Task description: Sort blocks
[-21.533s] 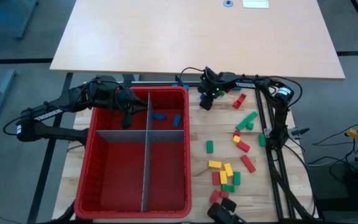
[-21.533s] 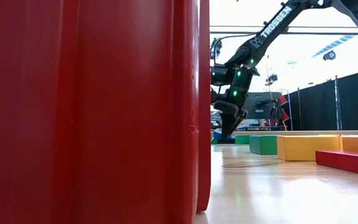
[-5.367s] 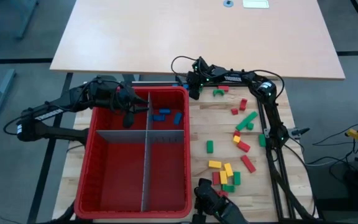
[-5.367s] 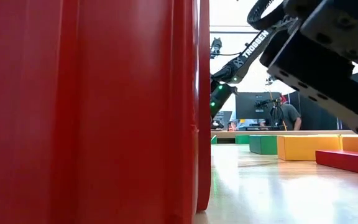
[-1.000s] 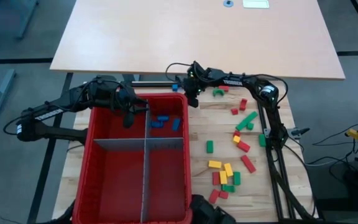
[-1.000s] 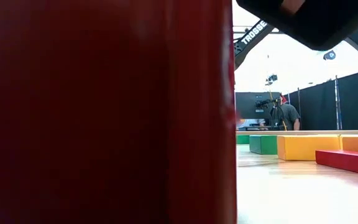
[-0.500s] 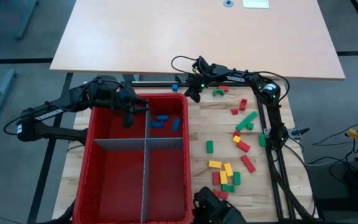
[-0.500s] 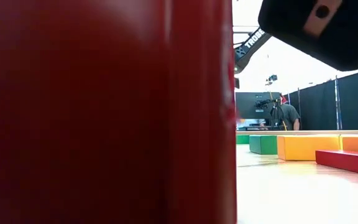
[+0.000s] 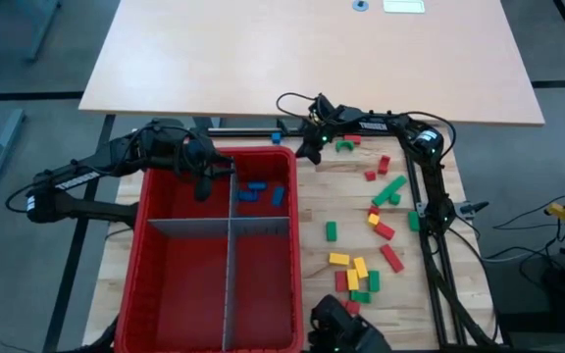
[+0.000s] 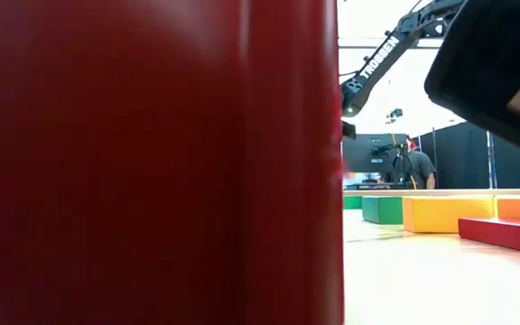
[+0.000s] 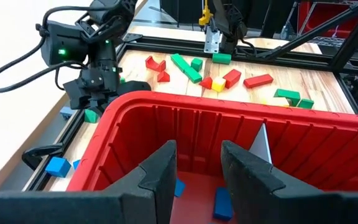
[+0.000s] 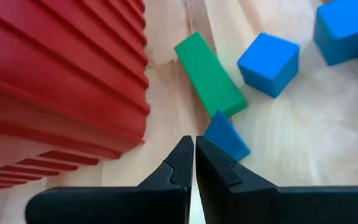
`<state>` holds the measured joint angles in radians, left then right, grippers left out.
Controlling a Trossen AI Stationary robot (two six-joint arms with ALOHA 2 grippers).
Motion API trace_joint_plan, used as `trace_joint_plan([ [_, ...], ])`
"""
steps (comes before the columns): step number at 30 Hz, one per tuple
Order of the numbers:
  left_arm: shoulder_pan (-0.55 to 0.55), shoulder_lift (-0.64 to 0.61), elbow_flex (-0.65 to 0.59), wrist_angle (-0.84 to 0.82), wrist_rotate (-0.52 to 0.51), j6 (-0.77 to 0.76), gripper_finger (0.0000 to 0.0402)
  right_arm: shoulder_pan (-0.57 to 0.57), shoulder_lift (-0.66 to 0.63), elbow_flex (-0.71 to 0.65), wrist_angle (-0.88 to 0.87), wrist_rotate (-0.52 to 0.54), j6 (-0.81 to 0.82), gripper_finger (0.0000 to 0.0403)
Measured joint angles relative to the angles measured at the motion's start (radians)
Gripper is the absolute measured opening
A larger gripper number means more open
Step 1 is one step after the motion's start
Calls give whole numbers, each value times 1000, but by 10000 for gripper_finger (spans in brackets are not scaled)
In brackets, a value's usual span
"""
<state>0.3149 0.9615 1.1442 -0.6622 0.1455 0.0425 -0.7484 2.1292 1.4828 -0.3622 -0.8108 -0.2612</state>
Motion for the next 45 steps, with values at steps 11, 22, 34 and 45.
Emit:
trace_joint_plan([
  [11, 0, 0, 0, 19, 0, 0, 114, 11, 70, -6, 72, 2, 35, 0],
  [22, 0, 0, 0, 27, -5, 0, 114, 15, 68, 3, 114, 7, 52, 0],
  [34, 0, 0, 0, 33, -5, 3, 114, 58, 67, 68, 84, 89, -77, 0],
  [45, 0, 0, 0, 34, -5, -4, 114, 55, 91, 92, -9, 182, -93, 0],
])
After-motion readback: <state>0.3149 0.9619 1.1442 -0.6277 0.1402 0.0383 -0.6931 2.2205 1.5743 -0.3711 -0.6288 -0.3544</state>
